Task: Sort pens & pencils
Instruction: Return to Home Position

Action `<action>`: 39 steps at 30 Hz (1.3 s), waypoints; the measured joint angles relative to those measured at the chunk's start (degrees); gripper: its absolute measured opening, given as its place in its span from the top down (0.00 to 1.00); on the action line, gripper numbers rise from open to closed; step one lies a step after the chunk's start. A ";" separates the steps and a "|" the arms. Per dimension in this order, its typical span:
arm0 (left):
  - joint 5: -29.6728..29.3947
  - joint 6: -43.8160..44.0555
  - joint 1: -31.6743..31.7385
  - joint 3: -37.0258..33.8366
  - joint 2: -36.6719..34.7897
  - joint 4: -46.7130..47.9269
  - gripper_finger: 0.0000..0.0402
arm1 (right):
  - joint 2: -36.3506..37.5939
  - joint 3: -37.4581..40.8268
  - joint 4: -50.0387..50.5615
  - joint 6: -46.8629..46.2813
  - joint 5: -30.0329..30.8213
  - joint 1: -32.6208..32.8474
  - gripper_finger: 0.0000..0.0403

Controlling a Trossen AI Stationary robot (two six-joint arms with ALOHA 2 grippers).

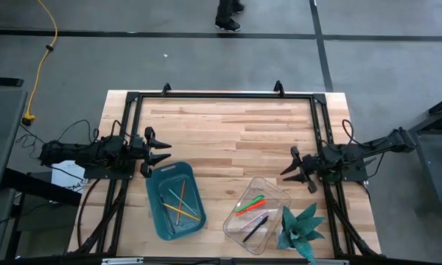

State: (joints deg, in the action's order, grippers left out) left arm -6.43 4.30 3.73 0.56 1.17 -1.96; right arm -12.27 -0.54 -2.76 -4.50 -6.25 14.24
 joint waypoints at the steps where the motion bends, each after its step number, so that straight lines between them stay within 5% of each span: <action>1: 0.01 0.02 0.00 0.00 0.00 0.00 0.62 | 0.00 0.00 0.42 0.01 0.64 0.00 0.77; 10: 0.01 0.02 0.00 0.00 0.00 -0.02 0.62 | -0.07 0.02 1.74 -3.91 4.57 0.00 0.77; 23: -0.01 -4.53 0.00 0.00 0.00 -0.02 0.62 | -0.92 0.00 1.93 5.04 4.59 0.00 0.77; 39: 8.24 -24.11 0.00 0.00 -0.04 -1.68 0.62 | -16.84 -0.07 2.33 4.75 4.59 0.00 0.77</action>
State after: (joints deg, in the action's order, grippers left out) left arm 1.81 -19.81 3.73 0.56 1.13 -3.63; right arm -29.11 -0.60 -0.43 0.25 -1.65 14.24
